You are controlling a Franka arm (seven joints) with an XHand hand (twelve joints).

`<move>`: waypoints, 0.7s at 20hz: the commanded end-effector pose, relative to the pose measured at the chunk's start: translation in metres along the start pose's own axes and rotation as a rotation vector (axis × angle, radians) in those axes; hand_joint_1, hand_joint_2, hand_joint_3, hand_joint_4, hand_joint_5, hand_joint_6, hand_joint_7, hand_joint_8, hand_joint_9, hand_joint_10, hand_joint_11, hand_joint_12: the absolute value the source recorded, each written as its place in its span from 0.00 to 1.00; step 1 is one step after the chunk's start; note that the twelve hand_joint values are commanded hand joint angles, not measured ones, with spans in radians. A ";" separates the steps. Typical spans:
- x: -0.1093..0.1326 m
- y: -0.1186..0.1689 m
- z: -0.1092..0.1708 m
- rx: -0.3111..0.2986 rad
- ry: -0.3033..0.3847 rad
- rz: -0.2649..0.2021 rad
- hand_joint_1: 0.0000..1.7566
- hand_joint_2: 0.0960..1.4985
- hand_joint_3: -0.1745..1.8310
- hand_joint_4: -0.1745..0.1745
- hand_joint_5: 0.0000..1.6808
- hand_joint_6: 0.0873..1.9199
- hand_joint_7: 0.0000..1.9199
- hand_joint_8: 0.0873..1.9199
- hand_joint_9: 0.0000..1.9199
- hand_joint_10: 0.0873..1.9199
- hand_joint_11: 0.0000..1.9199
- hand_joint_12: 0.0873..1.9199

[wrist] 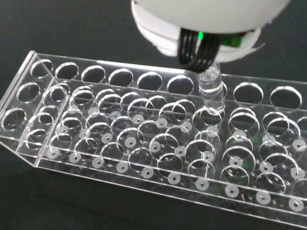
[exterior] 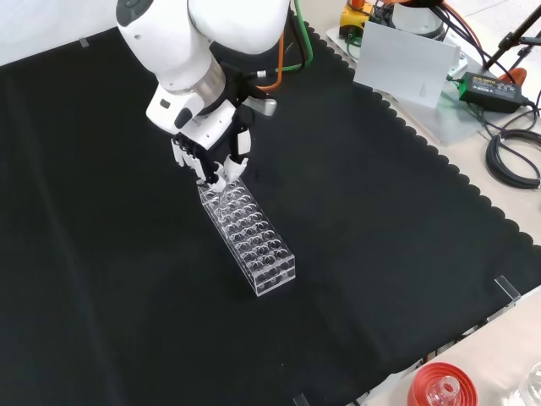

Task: Put the test tube back in the rack.

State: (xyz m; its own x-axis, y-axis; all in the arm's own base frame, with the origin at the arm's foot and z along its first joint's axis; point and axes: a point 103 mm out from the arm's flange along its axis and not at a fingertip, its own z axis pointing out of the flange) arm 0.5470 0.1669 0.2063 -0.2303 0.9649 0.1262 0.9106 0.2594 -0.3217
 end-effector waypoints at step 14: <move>0.000 0.003 0.006 0.016 -0.017 -0.004 0.82 0.35 0.42 0.00 0.81 0.20 0.80 0.12 0.69 0.24 0.56 0.55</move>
State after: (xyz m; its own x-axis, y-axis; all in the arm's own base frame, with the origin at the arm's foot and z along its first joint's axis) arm 0.5484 0.1677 0.2017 -0.2397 0.9644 0.1119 0.9052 0.2637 -0.3333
